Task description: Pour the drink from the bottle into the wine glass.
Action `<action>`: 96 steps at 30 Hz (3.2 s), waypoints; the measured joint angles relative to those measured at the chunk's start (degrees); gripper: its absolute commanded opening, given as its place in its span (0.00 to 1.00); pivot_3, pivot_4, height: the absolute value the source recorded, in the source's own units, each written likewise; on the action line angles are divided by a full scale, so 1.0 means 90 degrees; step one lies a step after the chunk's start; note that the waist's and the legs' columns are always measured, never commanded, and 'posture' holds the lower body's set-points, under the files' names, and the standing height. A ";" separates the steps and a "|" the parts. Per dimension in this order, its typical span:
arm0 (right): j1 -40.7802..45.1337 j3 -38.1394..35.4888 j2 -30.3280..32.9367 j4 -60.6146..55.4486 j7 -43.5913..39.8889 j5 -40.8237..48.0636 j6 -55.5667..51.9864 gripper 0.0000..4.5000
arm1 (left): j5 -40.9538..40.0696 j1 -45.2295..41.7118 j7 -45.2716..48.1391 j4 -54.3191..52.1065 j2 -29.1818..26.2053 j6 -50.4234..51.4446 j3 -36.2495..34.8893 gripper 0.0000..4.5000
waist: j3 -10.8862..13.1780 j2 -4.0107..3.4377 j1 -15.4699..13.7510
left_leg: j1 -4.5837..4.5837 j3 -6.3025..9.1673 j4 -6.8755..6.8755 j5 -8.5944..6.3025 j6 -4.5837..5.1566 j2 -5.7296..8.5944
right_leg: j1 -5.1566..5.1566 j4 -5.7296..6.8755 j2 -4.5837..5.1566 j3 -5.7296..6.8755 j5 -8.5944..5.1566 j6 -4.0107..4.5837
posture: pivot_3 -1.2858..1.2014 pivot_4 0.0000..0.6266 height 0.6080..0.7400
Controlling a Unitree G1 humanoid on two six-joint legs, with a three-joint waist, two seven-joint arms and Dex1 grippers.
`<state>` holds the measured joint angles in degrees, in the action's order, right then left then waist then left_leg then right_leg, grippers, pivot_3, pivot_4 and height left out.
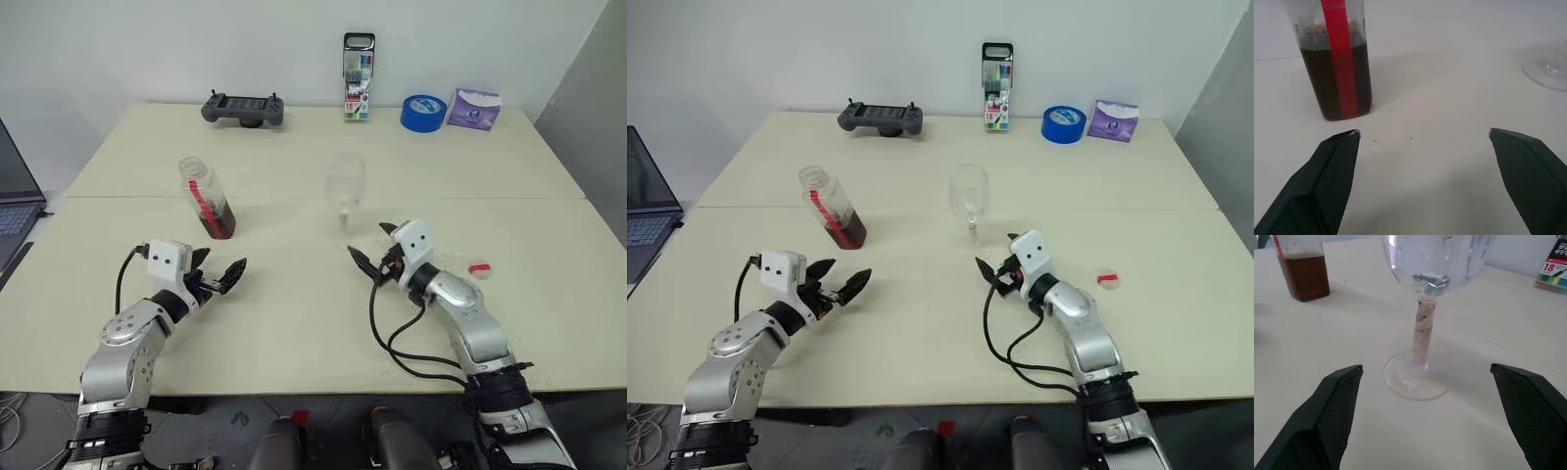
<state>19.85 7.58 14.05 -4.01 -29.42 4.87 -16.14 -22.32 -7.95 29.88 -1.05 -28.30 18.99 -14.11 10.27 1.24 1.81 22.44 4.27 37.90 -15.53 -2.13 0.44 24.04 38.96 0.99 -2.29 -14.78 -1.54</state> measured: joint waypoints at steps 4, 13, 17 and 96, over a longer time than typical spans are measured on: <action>-0.0139 0.0006 0.0856 -0.1136 -0.0650 0.0532 -0.1051 0.99 | 0.0182 -0.0180 -0.0227 0.0188 0.0000 -0.0238 -0.0049 1.00 | 0.0002 0.0001 -0.0008 | 0.0007 0.0003 0.0005 0.0000 0.0001 0.0004 | 0.0001 -0.0001 0.0003 0.0007 0.0000 0.0000 | 0.52 0.24 1.00; 0.2450 -0.0924 0.1643 -0.2447 -0.1113 0.2455 -0.3429 0.99 | 0.0287 -0.1210 -0.0716 0.0085 -0.0020 -0.0193 -0.0193 1.00 | 0.0004 0.0010 -0.0002 | 0.0013 0.0016 0.0000 -0.0001 0.0001 0.0000 | 0.0002 -0.0006 -0.0002 0.0019 0.0000 -0.0001 | 0.52 0.24 1.00; 0.2962 -0.0998 0.1436 -0.2431 -0.1019 0.3054 -0.3871 0.99 | 0.0440 -0.1278 -0.0947 0.0085 0.0082 -0.0197 -0.0158 1.00 | 0.0004 0.0010 -0.0005 | 0.0019 0.0014 0.0005 -0.0001 0.0001 0.0003 | 0.0004 -0.0005 0.0005 0.0015 0.0000 0.0000 | 0.52 0.24 1.00; -0.1302 -0.2389 0.2170 -0.4303 0.0395 0.3158 -0.2685 1.00 | 0.5795 -0.7079 -0.1733 0.6916 0.0115 -0.7448 0.3672 0.48 | 0.0013 0.0034 -0.0019 | 0.0040 0.0007 0.0020 0.0005 0.0014 0.0097 | 0.0006 0.0000 0.0025 0.0014 -0.0011 -0.0036 | 0.52 0.24 1.00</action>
<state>8.13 -13.92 33.58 -42.74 -25.86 33.29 -40.30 29.83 -71.66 14.28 61.19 -27.27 -48.04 18.93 10.38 1.55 1.63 22.80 4.33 38.08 -15.48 -2.01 1.31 24.10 38.96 1.21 -2.16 -14.88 -1.86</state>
